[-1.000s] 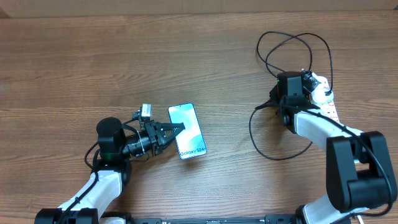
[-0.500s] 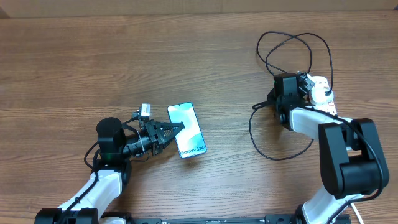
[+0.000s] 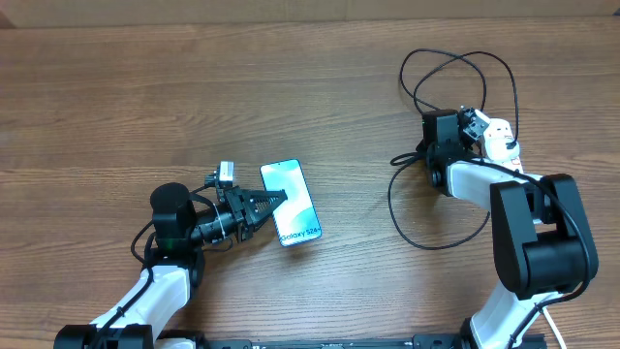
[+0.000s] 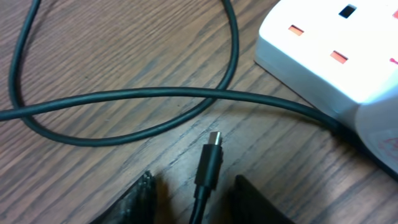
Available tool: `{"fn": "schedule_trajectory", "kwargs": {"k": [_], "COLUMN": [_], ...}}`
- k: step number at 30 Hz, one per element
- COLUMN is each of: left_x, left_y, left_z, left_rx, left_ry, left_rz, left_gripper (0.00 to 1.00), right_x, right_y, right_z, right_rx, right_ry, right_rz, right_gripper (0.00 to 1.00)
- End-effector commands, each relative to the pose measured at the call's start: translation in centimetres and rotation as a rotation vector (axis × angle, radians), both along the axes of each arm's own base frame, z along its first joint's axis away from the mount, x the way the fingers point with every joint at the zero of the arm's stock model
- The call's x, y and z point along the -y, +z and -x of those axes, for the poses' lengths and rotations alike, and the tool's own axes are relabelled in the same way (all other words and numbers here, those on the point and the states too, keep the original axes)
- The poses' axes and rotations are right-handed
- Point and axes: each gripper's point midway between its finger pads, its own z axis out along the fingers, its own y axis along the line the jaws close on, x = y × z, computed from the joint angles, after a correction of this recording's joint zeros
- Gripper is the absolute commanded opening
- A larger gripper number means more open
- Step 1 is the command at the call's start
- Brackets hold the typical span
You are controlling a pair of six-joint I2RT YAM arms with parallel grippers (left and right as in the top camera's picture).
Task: Plug charger to phone and switch on socket
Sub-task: 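Move the right gripper to the cable and grasp the black plug, then carry the plug with the right gripper toward the phone's bottom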
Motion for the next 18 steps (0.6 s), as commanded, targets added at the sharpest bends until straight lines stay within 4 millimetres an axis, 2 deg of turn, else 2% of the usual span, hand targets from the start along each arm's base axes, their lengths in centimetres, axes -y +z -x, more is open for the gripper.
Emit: {"fn": "schedule_trajectory", "kwargs": {"k": [1,3,9,12,15,18], "left_x": [0.2,0.2,0.4,0.5,0.5,0.5], "left_y": [0.7,0.7,0.8,0.9,0.9,0.9], "left_z": [-0.3,-0.2,0.1,0.3,0.4,0.3], "left_rx": [0.018,0.018,0.019,0.019,0.019,0.019], "left_ry": [-0.011,-0.012,-0.034,-0.049,-0.050,-0.049], "left_rz": [0.007,0.007,0.015,0.021,0.021,0.021], "left_gripper": [0.04,0.04,0.04,0.04,0.04,0.04], "right_x": [-1.9,-3.0,-8.2,-9.7,-11.0,-11.6], "right_y": [-5.7,-6.0,-6.7,-6.9,-6.9,-6.7], "right_z": [4.4,4.6,5.6,6.7,8.2,9.9], "right_rx": [-0.212,-0.234,-0.296,-0.337,-0.408,-0.481], "right_ry": [0.069,0.122,0.331,0.372,0.411,0.431], "right_rz": [-0.057,-0.073,-0.149,-0.146,-0.158,-0.144], "right_gripper": [0.33,0.25,0.14,0.04,0.04,0.04]}}
